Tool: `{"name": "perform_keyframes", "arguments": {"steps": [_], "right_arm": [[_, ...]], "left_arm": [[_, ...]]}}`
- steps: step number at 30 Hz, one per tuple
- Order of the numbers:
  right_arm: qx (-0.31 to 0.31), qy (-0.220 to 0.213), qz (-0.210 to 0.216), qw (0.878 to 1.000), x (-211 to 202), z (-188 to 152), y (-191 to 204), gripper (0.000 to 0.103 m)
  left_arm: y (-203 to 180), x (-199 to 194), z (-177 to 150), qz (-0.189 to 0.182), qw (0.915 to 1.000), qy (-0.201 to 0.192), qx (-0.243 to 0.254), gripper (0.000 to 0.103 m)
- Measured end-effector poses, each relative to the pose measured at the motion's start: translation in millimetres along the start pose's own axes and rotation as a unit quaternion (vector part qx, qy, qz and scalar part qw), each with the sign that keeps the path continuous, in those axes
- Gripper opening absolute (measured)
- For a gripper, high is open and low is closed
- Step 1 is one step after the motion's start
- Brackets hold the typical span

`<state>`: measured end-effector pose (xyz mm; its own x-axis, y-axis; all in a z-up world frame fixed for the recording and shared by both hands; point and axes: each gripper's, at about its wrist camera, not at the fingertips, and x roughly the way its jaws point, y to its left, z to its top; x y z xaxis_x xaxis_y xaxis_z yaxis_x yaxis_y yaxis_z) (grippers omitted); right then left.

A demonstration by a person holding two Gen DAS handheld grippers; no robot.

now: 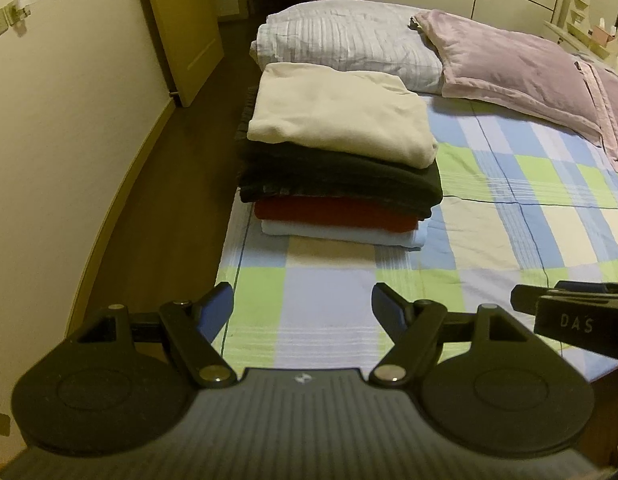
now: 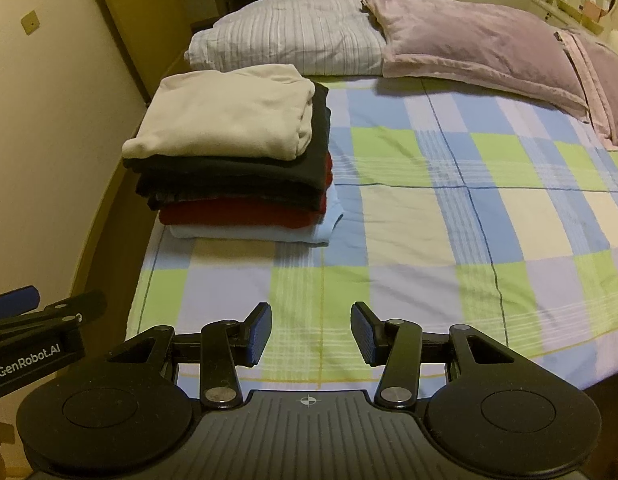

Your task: Fold clothes

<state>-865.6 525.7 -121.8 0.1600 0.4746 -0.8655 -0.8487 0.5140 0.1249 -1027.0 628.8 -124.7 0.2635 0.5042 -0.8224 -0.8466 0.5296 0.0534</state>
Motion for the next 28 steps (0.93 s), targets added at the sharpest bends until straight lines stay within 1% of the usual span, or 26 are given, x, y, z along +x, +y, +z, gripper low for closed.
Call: {"name": "perform_keyframes", "arguments": {"steps": [8,17,28], "right_arm": [[0.004,0.002,0.011,1.0,3.5,3.8,3.0,0.048],[0.007,0.006,0.011,1.0,5.5,10.1,6.8,0.048],[0.005,0.019,0.013,1.0,18.0,22.5,15.2,0.048]], "left_arm": [[3.3,5.4,5.0,-0.006,1.0,-0.001,0.002,0.073],[4.8,10.2,15.5,-0.009,0.9999,-0.001,0.008,0.073],[12.7,21.7,25.5,0.0,0.9999,0.006,0.011,0.073]]}}
